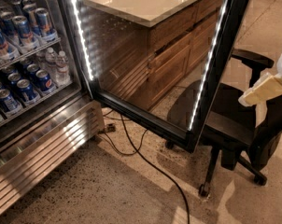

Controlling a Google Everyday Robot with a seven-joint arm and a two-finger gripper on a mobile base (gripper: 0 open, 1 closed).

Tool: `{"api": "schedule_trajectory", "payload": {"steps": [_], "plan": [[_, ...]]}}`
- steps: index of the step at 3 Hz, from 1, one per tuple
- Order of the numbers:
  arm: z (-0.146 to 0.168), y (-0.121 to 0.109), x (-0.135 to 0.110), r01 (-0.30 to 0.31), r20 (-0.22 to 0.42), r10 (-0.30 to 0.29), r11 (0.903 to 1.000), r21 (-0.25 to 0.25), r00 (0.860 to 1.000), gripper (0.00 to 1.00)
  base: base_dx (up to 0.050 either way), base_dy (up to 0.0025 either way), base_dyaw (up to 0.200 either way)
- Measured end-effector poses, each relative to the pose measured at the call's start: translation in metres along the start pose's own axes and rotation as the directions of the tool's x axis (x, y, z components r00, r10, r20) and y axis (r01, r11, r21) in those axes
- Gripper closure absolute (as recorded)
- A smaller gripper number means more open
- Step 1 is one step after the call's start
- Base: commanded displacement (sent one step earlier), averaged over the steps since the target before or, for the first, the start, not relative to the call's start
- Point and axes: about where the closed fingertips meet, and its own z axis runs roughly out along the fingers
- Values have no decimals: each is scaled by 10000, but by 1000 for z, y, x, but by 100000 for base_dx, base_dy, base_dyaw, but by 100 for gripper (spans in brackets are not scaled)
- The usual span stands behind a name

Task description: Open right fridge door

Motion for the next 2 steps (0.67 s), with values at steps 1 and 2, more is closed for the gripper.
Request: {"api": "schedule_trajectory", "payload": {"steps": [1,2], "plan": [[0,0,0,-4,0,4,10000,3,10000,19,0,0,0],[1,-1,0,-41,2,41,10000,35,10000,42,0,0,0]]}}
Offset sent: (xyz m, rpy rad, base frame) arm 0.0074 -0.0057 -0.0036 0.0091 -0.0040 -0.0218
